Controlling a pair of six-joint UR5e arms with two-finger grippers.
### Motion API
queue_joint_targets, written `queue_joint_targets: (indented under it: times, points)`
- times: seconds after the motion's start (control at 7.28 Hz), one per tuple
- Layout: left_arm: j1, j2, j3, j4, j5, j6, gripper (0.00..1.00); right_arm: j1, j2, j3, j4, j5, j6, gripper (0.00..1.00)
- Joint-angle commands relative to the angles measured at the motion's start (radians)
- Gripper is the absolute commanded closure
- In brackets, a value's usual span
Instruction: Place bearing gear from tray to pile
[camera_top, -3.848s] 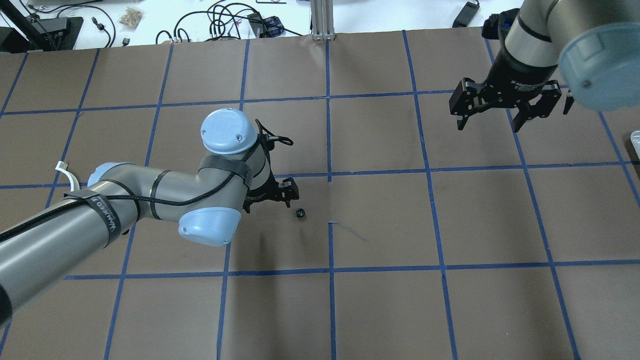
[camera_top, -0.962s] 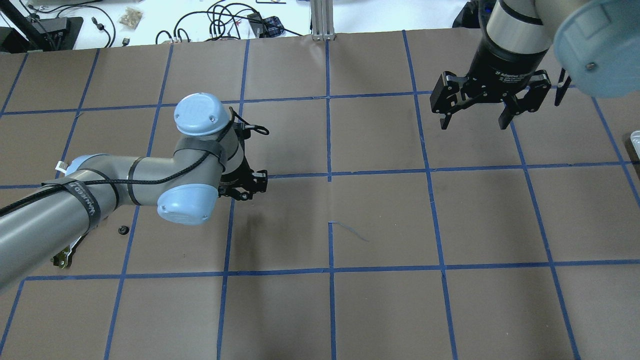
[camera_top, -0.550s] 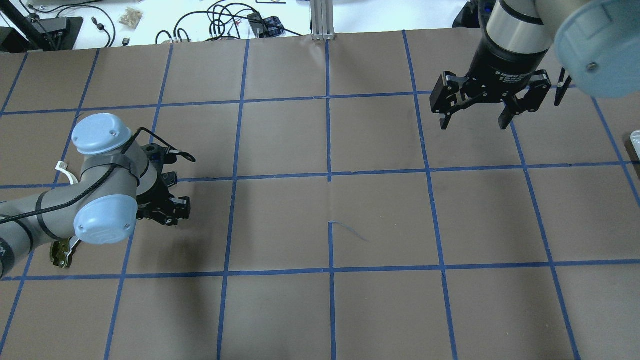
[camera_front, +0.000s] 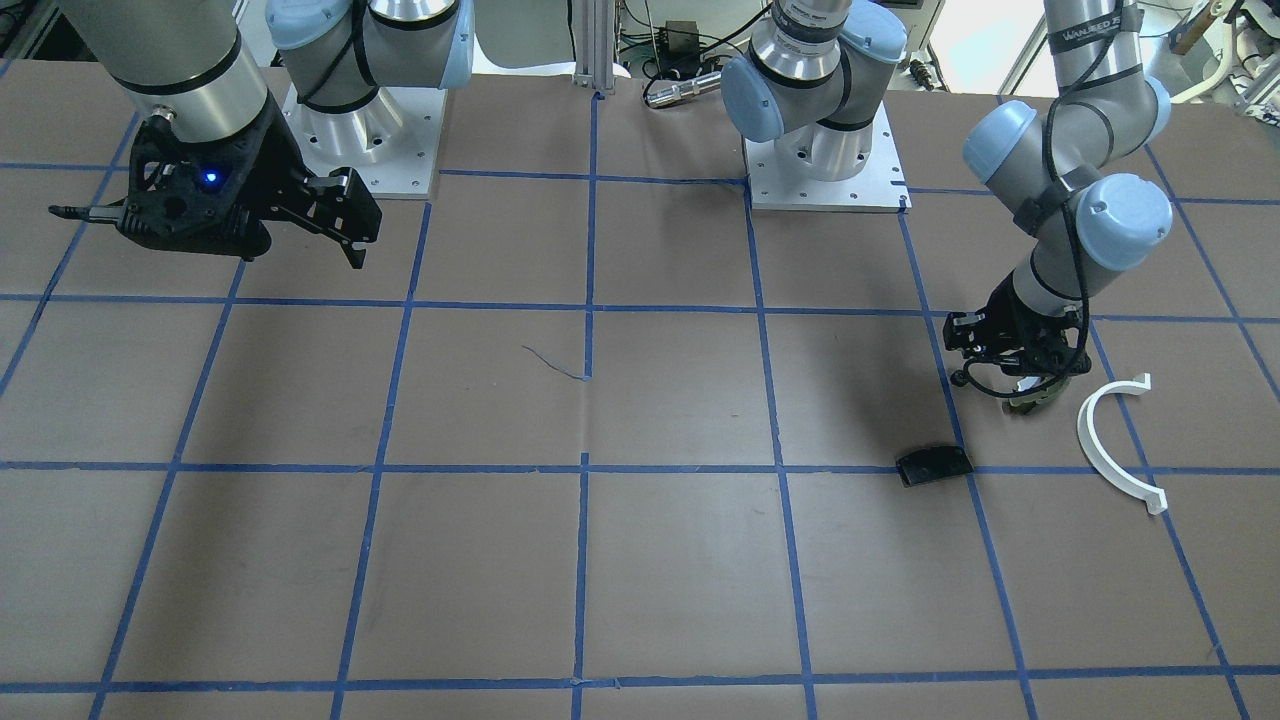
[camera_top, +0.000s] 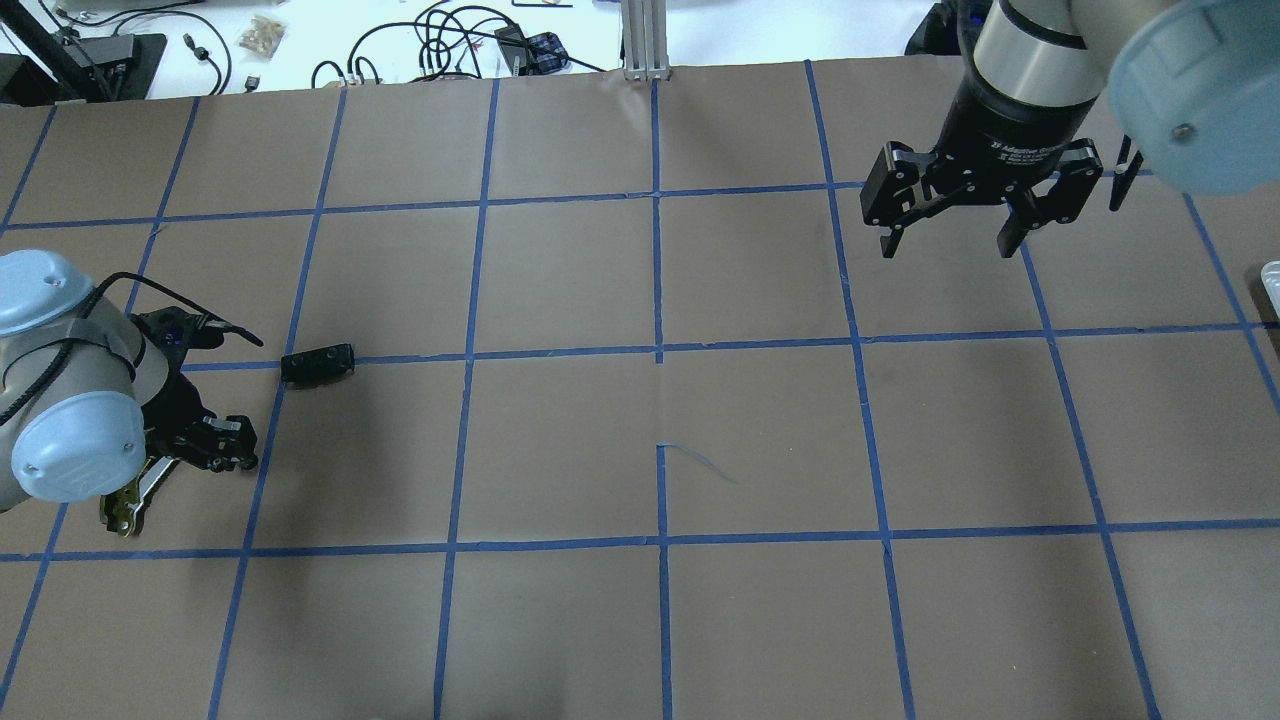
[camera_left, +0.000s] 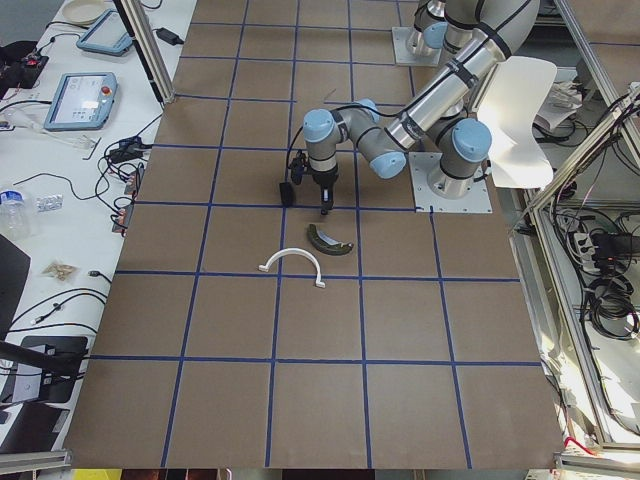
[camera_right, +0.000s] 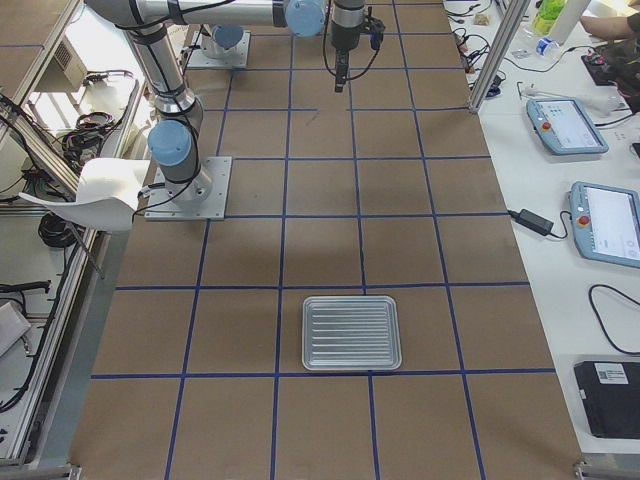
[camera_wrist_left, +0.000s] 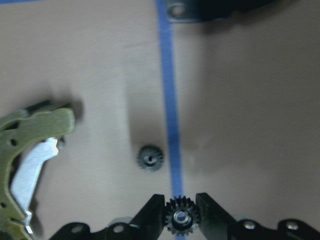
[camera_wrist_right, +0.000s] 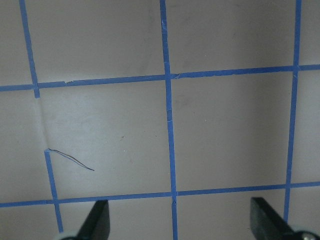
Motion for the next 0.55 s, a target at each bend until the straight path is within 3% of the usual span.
queue_joint_targets:
  times: [0.0,0.27,0.41]
  points:
    - [0.017,-0.030,0.025,0.030,-0.035,0.008,1.00,0.000,0.000,0.002,-0.001,0.000,0.000,0.00]
    - [0.017,-0.053,0.019,0.087,-0.065,0.003,1.00,0.000,0.000,0.000,-0.001,0.000,0.000,0.00]
    - [0.017,-0.055,0.019,0.089,-0.054,0.009,0.46,0.000,0.000,0.000,0.000,0.000,0.000,0.00]
